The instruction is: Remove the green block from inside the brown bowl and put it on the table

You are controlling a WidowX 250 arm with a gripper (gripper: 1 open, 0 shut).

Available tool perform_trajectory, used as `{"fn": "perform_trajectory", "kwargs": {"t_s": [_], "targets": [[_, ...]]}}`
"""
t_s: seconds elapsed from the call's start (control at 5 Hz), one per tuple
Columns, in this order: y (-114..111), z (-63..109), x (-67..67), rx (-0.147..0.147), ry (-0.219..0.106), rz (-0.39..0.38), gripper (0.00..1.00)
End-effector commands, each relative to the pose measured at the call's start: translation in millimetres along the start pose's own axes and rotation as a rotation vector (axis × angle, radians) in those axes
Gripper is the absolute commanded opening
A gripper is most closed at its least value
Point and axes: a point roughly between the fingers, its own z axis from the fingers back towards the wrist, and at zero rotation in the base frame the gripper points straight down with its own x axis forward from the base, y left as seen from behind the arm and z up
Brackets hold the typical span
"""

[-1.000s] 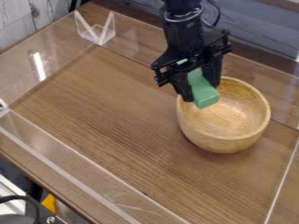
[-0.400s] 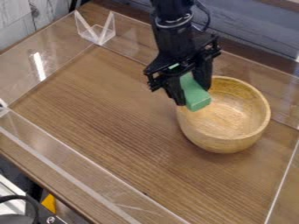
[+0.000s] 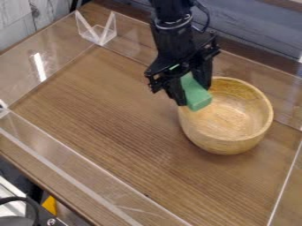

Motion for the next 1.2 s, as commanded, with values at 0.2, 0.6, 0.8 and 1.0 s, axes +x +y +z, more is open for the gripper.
{"fn": "perform_trajectory", "kwargs": {"t_s": [0.2,0.6,0.8,1.0], "targets": [[-6.7,12.0,0.5,-0.044,-0.036,0.022,0.0],[-8.9,12.1,-1.3,-0.046,-0.044,0.045,0.0],[-9.7,11.8,-2.3,-0.047,-0.048,0.054,0.0],[-10.5,12.2,-3.2,-0.047,-0.051,0.062,0.0]]}}
